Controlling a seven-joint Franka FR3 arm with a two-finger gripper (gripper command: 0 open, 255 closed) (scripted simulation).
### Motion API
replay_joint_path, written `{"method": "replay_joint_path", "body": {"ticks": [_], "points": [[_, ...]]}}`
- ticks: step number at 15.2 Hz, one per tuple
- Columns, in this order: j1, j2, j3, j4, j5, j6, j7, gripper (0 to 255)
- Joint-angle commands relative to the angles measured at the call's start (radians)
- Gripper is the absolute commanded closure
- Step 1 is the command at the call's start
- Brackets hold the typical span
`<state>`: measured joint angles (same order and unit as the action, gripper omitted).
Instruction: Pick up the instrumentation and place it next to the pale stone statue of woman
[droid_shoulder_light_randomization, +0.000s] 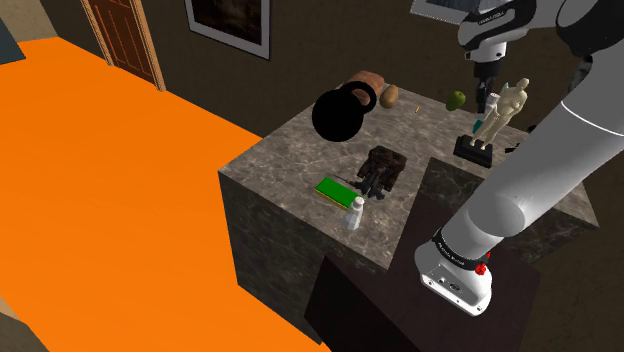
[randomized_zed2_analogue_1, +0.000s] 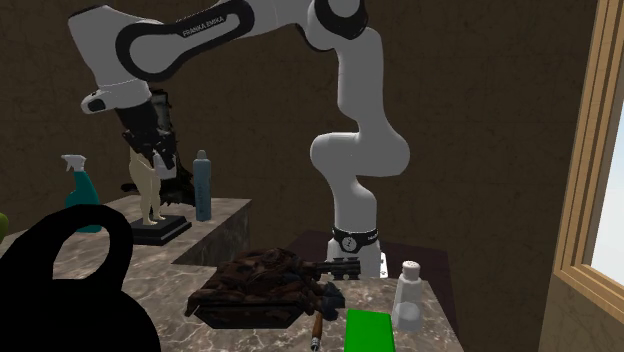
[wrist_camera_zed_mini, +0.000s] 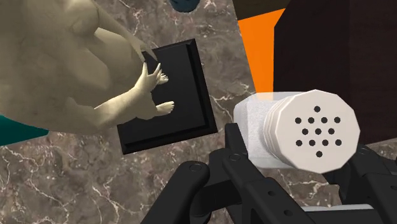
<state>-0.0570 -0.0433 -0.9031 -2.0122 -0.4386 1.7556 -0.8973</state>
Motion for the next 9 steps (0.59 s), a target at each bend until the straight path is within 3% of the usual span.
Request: {"method": "replay_joint_path", "body": {"ticks": [1, 9], "points": [[-0.001, 0.009, -0.002, -0.02, 0.004, 0.026, 0.006, 255], [-0.011, 0.067, -0.014, -0.088, 0.033, 0.138, 0.011, 255]]}}
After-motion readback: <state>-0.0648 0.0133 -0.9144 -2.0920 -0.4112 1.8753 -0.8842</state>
